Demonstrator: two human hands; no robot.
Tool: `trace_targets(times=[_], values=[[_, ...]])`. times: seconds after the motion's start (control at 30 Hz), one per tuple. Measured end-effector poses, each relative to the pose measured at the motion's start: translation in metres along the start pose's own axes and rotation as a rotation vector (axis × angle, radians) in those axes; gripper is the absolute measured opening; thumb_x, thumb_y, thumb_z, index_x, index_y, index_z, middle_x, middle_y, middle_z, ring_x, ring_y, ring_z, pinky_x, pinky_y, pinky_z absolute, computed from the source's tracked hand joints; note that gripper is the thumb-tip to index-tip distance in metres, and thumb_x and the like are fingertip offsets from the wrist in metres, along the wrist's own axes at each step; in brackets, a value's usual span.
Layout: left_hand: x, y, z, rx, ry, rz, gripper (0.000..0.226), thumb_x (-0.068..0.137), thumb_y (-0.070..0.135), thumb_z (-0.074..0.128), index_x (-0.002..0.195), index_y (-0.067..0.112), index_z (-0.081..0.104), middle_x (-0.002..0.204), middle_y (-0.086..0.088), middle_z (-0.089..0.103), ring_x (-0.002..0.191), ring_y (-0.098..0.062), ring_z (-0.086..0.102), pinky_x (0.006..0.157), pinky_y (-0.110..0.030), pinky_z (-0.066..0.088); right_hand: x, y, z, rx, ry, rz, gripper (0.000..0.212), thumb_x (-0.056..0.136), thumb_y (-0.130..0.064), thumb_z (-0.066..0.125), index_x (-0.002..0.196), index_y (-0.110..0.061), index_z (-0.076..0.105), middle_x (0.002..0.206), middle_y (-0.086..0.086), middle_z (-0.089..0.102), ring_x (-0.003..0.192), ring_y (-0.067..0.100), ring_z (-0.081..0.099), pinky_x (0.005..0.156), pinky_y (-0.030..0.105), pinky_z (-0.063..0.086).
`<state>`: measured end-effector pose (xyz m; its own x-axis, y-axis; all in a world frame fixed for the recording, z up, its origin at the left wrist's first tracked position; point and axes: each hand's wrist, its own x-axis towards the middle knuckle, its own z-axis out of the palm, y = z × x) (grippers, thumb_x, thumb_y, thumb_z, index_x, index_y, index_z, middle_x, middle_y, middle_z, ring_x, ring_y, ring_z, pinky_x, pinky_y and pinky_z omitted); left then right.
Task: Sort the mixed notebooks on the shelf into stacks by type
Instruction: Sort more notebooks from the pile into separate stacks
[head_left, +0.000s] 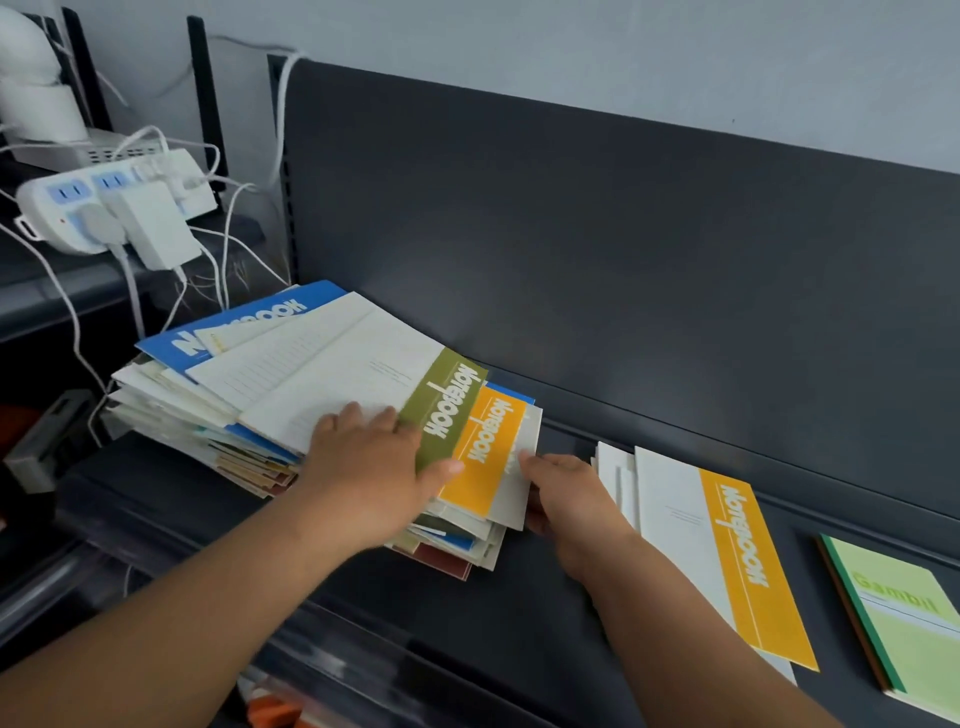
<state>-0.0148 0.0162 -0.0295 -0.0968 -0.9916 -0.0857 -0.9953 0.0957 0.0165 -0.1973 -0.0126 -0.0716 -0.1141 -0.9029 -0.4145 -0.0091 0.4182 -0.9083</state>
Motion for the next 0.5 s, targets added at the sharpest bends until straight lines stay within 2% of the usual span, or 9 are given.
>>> trace_targets(times=[0.07,0.13,0.2,0.23,0.3,0.37,0.47,0.5], values=[[-0.008,0.011,-0.003,-0.062,0.020,0.088,0.073,0.090,0.070,0.012,0.146,0.029,0.034,0.151,0.003,0.038,0.138,-0.024,0.031,0.112,-0.045,0.025,-0.001,-0.003,-0.003,0.081,0.003,0.052,0.019,0.100,-0.026,0.055,0.104,-0.009,0.063,0.098,0.008,0.074,0.086,0.021,0.071,0.065,0.029,0.055],[-0.005,0.011,-0.008,-0.092,0.105,0.081,0.066,0.093,0.066,0.017,0.145,0.029,0.035,0.149,0.003,0.041,0.136,-0.021,0.036,0.111,-0.042,0.027,-0.002,-0.006,-0.006,0.137,-0.008,0.080,0.022,0.099,-0.026,0.055,0.106,-0.008,0.066,0.095,0.008,0.076,0.086,0.022,0.072,0.065,0.030,0.054],[0.005,0.000,-0.009,-0.056,0.157,-0.013,0.068,0.093,0.065,0.018,0.149,0.027,0.026,0.157,-0.001,0.027,0.144,-0.023,0.022,0.115,-0.044,0.018,-0.004,-0.009,-0.008,0.150,-0.001,0.103,0.020,0.098,-0.025,0.058,0.104,-0.007,0.065,0.094,0.010,0.075,0.086,0.024,0.071,0.063,0.032,0.055],[0.009,-0.005,-0.008,-0.031,0.130,-0.073,0.071,0.093,0.066,0.017,0.151,0.026,0.022,0.160,-0.003,0.020,0.147,-0.025,0.014,0.117,-0.047,0.013,-0.006,-0.010,-0.009,0.147,0.007,0.117,0.018,0.097,-0.025,0.060,0.101,-0.008,0.064,0.095,0.010,0.074,0.087,0.026,0.071,0.062,0.033,0.055],[0.012,-0.009,-0.001,0.006,0.038,-0.111,0.075,0.091,0.069,0.016,0.151,0.023,0.022,0.160,-0.004,0.018,0.148,-0.026,0.010,0.118,-0.049,0.010,-0.009,-0.012,-0.010,0.144,0.007,0.144,0.016,0.094,-0.024,0.065,0.098,-0.009,0.061,0.096,0.011,0.072,0.088,0.027,0.070,0.060,0.034,0.054],[0.010,-0.004,0.006,-0.001,0.002,-0.052,0.074,0.091,0.068,0.018,0.148,0.023,0.027,0.158,-0.001,0.024,0.146,-0.023,0.016,0.118,-0.048,0.013,-0.013,-0.013,-0.011,0.146,-0.009,0.172,0.021,0.090,-0.025,0.070,0.099,-0.011,0.059,0.098,0.012,0.070,0.087,0.028,0.069,0.060,0.035,0.053],[0.009,0.000,0.001,-0.085,0.066,-0.006,0.066,0.092,0.066,0.019,0.143,0.026,0.036,0.147,0.003,0.042,0.137,-0.018,0.034,0.117,-0.046,0.018,-0.015,-0.014,-0.014,0.143,0.015,0.226,0.031,0.082,-0.025,0.078,0.102,-0.011,0.059,0.097,0.013,0.069,0.083,0.029,0.068,0.061,0.036,0.053],[0.011,-0.003,-0.003,-0.083,0.093,-0.030,0.067,0.092,0.066,0.017,0.143,0.026,0.035,0.147,0.002,0.043,0.138,-0.020,0.034,0.117,-0.047,0.018,-0.016,-0.015,-0.016,0.163,0.006,0.246,0.032,0.082,-0.021,0.078,0.104,-0.010,0.059,0.095,0.013,0.070,0.081,0.030,0.069,0.060,0.036,0.054]])
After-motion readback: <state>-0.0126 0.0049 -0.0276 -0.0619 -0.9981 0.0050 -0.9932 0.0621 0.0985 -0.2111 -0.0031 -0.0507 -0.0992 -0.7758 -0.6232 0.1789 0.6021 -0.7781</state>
